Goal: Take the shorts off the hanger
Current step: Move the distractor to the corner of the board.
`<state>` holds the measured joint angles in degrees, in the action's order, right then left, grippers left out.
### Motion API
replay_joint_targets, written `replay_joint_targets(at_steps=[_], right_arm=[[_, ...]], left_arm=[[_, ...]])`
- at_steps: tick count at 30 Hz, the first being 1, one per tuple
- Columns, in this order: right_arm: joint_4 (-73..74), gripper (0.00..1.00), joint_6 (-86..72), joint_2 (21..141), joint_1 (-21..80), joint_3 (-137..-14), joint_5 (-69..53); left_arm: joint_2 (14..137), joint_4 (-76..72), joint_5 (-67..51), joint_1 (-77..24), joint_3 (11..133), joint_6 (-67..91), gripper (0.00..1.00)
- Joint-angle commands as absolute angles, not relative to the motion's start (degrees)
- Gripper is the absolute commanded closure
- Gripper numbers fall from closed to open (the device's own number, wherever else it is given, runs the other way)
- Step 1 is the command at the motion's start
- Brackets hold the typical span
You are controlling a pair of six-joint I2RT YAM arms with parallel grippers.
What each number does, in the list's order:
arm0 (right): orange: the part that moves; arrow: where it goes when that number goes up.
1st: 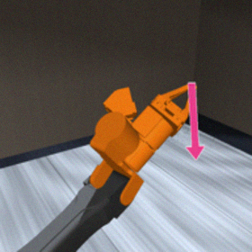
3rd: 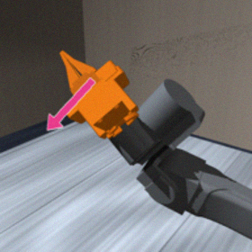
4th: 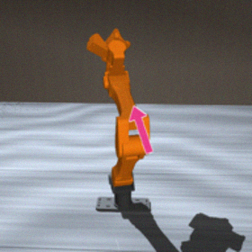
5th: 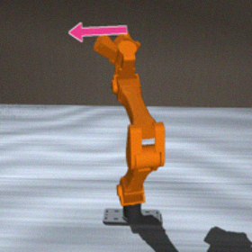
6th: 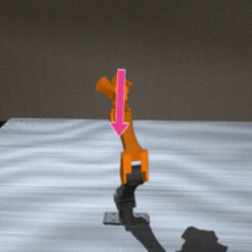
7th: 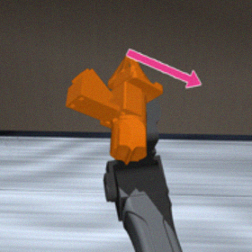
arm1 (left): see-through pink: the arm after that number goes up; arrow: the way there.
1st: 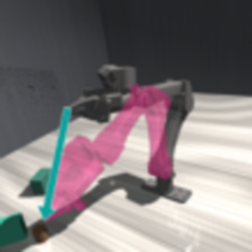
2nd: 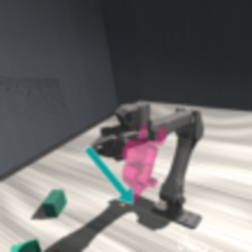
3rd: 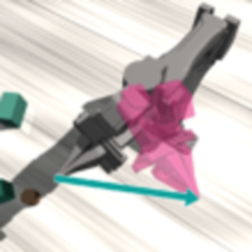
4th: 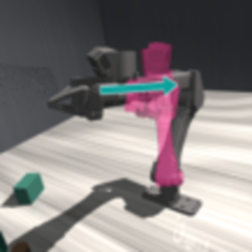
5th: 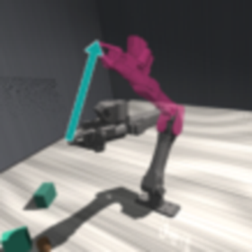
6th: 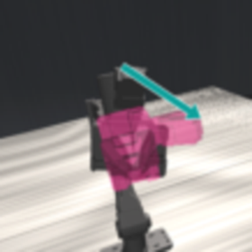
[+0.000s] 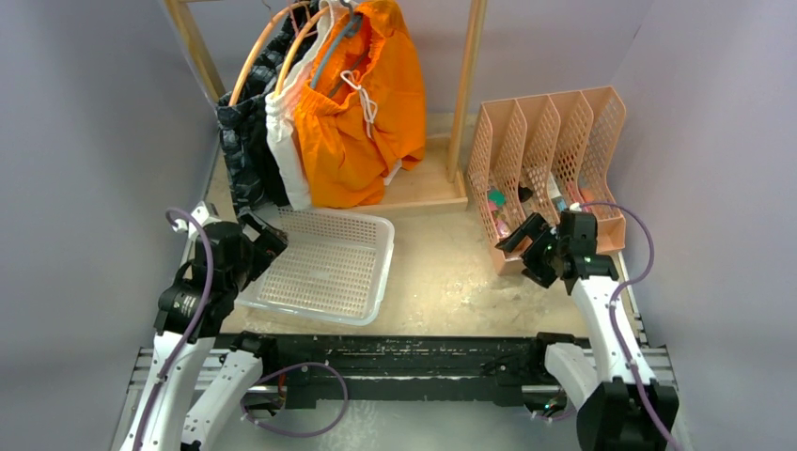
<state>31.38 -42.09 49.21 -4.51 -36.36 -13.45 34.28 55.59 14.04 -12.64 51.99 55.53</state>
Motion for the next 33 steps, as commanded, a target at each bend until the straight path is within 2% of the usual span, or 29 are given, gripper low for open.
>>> replay_joint_targets(at_steps=[1,6,10,12,17,23,29,33], right_arm=[[24.30,0.01,-38.00,54.22,-4.39,-36.70,-17.95],[12.05,0.02,-38.52,59.35,-4.40,-36.65,-20.40],[11.39,0.02,-47.41,62.06,-4.39,-37.39,-7.97],[9.68,0.05,-51.62,63.58,-4.39,-36.95,-6.39],[-1.34,0.06,-48.41,68.23,-4.39,-37.64,-14.36],[2.81,0.06,-38.41,70.88,-4.39,-42.18,-18.35],[11.85,0.05,-31.67,62.31,-4.39,-44.02,-12.11],[11.32,0.09,-28.48,56.62,-4.39,-42.85,-22.16]], left_arm=[[34.26,55.02,15.26,-12.17,53.68,55.55,0.05],[35.77,54.11,13.64,-12.21,53.46,55.96,0.05],[36.59,53.18,11.72,-12.16,53.11,56.63,0.05],[36.78,53.09,11.09,-12.19,52.98,56.81,0.05],[36.87,53.30,10.89,-12.21,53.34,56.73,0.05],[36.82,53.68,11.14,-12.21,53.50,56.68,0.05],[36.71,53.48,11.16,-12.22,52.86,56.75,0.05],[36.58,53.53,11.23,-12.22,52.44,57.16,0.05]])
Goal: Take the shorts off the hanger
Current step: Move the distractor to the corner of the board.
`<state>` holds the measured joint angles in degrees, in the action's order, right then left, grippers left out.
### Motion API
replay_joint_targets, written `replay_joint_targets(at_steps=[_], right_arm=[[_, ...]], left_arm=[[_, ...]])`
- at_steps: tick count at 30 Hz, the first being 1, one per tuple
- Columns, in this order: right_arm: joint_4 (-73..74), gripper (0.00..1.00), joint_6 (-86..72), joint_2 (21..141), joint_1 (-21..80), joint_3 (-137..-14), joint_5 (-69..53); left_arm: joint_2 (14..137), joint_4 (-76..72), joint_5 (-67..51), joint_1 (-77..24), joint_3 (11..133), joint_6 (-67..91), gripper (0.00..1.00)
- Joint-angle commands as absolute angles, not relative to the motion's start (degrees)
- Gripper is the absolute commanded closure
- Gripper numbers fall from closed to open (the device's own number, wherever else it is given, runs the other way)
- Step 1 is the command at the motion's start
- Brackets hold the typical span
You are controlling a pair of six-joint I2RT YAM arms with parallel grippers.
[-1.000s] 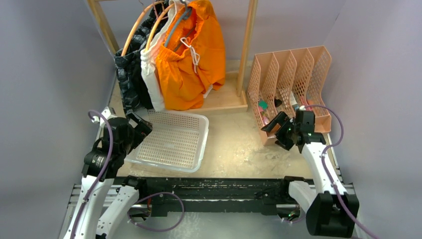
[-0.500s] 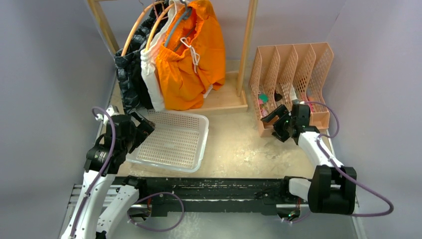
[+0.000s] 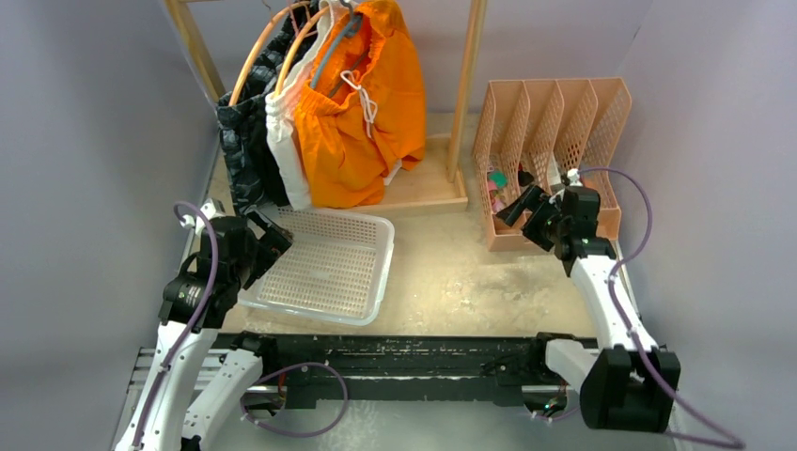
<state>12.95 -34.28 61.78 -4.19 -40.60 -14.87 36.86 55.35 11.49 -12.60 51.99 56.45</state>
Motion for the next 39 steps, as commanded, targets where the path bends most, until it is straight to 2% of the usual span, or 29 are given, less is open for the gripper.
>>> replay_joint_targets(at_steps=[1,4,7,12,18,23,25,28,30,36,39], right_arm=[[10.73,0.11,-28.49,55.65,-4.29,-42.11,-25.70],[7.36,0.12,-28.45,55.23,-3.69,-39.45,-36.01],[5.97,0.11,-26.33,59.99,-0.57,-40.55,-39.79],[14.09,0.11,-23.25,72.01,11.32,-49.89,-21.90],[14.41,0.11,-23.95,77.70,12.40,-51.50,-2.32],[14.64,0.09,-18.14,85.46,12.44,-57.38,1.75],[14.27,0.09,-16.52,86.73,12.52,-59.51,-2.33],[13.38,0.09,-17.21,83.81,12.57,-59.15,-11.56],[14.40,0.09,-18.91,79.06,12.58,-58.10,-12.07],[22.96,0.01,-29.26,65.58,12.12,-52.29,12.65],[23.50,0.00,-29.47,65.41,8.35,-51.62,16.34]], left_arm=[[36.49,53.46,11.43,-12.22,52.26,57.31,0.05],[36.32,52.63,11.40,-12.21,51.62,57.72,0.05],[36.82,51.46,10.01,-12.21,51.57,56.96,0.05],[37.53,52.86,8.94,-12.15,52.54,55.71,0.05],[35.24,54.74,10.80,-12.21,53.22,55.81,0.05],[35.41,55.11,11.54,-12.22,53.30,55.71,0.05],[36.12,55.11,11.25,-12.22,53.38,55.83,0.05],[36.68,55.06,11.17,-12.22,53.48,56.12,0.05],[36.56,55.18,11.37,-12.21,53.52,56.16,0.05],[36.16,54.98,12.40,-12.21,52.97,56.46,0.05],[36.57,53.12,11.10,-12.22,52.70,56.51,0.05]])
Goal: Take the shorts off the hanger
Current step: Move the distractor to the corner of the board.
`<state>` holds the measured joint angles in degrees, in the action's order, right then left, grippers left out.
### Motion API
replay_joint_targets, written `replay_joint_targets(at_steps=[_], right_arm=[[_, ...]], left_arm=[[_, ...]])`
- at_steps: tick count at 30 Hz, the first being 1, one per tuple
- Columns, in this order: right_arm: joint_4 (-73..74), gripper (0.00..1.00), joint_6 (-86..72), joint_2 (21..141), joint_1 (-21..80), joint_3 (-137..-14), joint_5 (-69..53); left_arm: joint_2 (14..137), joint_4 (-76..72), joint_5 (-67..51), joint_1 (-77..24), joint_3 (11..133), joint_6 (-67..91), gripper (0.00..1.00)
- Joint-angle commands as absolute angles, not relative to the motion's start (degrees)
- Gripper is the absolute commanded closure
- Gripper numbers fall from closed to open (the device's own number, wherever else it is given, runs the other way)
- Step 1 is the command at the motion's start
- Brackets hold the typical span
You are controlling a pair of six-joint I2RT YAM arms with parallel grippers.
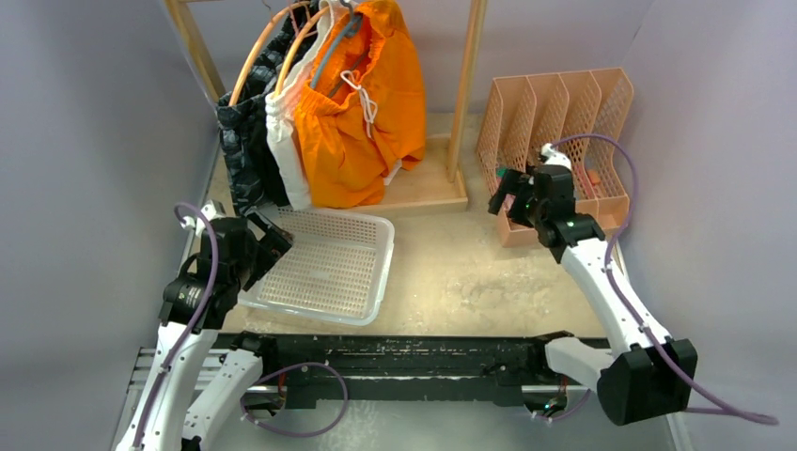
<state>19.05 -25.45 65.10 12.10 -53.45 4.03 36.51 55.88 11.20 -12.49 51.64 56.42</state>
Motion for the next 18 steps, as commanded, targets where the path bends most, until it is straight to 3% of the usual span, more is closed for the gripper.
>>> replay_joint_targets(at_steps=[1,8,18], right_arm=[[24.52,0.00,-29.53,66.57,6.10,-52.10,15.15],[16.09,0.01,-27.56,71.64,2.15,-49.62,-9.67],[8.48,0.01,-25.03,81.17,2.11,-58.85,-10.33]], left_arm=[[37.04,52.60,10.65,-12.17,52.96,56.47,0.05],[38.49,52.17,9.02,-12.21,52.75,55.67,0.04],[36.59,51.58,5.34,-12.22,50.04,57.64,0.04]])
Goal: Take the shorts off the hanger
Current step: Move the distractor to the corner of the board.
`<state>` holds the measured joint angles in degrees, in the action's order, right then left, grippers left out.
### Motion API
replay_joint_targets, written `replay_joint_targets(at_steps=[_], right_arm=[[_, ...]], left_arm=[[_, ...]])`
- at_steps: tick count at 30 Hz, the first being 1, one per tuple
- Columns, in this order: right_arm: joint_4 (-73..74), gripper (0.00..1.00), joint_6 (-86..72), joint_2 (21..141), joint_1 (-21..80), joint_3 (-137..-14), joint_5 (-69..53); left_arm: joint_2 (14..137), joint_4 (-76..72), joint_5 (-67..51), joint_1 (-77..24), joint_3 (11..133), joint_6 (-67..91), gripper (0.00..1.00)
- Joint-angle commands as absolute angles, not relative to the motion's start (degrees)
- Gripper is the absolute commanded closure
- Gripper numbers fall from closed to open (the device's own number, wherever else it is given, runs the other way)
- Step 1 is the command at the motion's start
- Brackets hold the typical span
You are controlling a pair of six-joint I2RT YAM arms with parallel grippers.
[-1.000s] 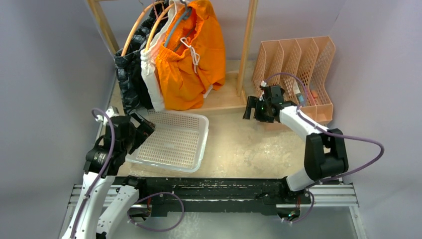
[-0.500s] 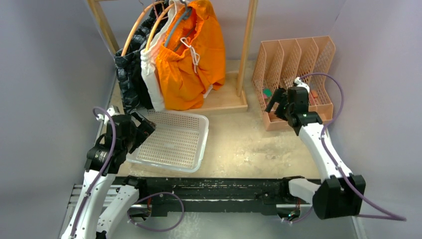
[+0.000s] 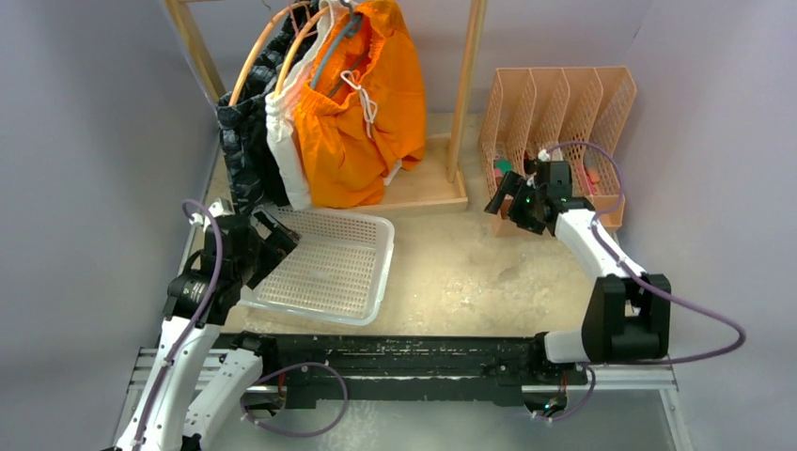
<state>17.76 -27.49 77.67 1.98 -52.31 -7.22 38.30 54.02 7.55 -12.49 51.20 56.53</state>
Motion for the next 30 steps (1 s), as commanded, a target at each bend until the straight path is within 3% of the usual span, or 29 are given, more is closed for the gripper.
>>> replay_joint_targets(at_steps=[1,9,18,26,30], right_arm=[[9.05,0.01,-24.74,82.30,2.11,-59.99,-10.38],[11.32,0.01,-22.29,81.56,2.18,-61.13,-1.70],[4.48,0.05,-21.05,65.43,9.08,-56.71,-16.02],[5.21,0.06,-15.98,77.14,19.04,-64.84,-9.38],[5.03,0.08,-15.86,82.70,22.70,-66.33,-12.71]], left_arm=[[36.23,51.82,5.30,-12.22,49.99,57.72,0.04],[33.80,54.67,6.92,-12.21,49.41,58.03,0.04],[35.12,54.48,12.98,-12.22,50.69,57.97,0.04],[40.34,54.58,11.91,-12.19,53.00,55.98,0.04],[39.28,55.44,11.95,-12.22,52.44,56.35,0.04]])
